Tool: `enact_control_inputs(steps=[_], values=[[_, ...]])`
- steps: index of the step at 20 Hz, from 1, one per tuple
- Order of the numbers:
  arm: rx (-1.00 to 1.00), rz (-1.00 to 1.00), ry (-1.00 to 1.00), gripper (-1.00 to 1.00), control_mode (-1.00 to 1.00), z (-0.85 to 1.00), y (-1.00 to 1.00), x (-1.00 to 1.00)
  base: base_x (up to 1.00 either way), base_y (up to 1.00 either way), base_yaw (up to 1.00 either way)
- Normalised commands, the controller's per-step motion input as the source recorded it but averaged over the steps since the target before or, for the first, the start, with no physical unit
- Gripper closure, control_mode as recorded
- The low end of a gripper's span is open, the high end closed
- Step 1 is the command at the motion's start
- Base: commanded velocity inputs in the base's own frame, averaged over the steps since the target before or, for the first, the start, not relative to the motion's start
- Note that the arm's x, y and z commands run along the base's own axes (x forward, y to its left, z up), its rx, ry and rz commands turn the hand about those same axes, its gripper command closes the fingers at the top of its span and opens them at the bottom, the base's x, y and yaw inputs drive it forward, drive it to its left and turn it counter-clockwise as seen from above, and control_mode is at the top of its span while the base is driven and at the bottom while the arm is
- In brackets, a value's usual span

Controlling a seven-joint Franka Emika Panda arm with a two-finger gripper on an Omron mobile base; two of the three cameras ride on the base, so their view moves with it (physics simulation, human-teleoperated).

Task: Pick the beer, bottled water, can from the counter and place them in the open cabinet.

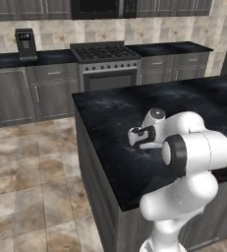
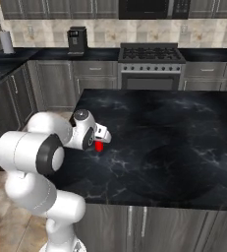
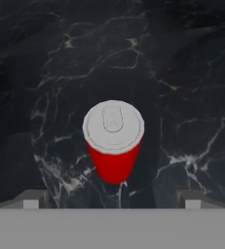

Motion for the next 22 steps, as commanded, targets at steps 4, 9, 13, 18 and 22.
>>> enact_control_inputs(steps=[4, 9, 13, 18, 22], values=[[0.0, -0.01, 0.0, -1.0, -1.0, -0.11, 0.0, 0.19, 0.0, 0.0, 0.0], [0.0, -0.01, 0.0, -1.0, -1.0, -0.11, 0.0, 0.18, 0.0, 0.0, 0.0], [0.0, -0.01, 0.0, -1.0, -1.0, -0.11, 0.0, 0.14, 0.0, 0.0, 0.0], [0.0, -0.01, 0.0, -1.0, -1.0, -0.11, 0.0, 0.11, 0.0, 0.0, 0.0], [0.0, -0.01, 0.0, -1.0, -1.0, -0.08, 0.0, 0.1, 0.0, 0.0, 0.0]])
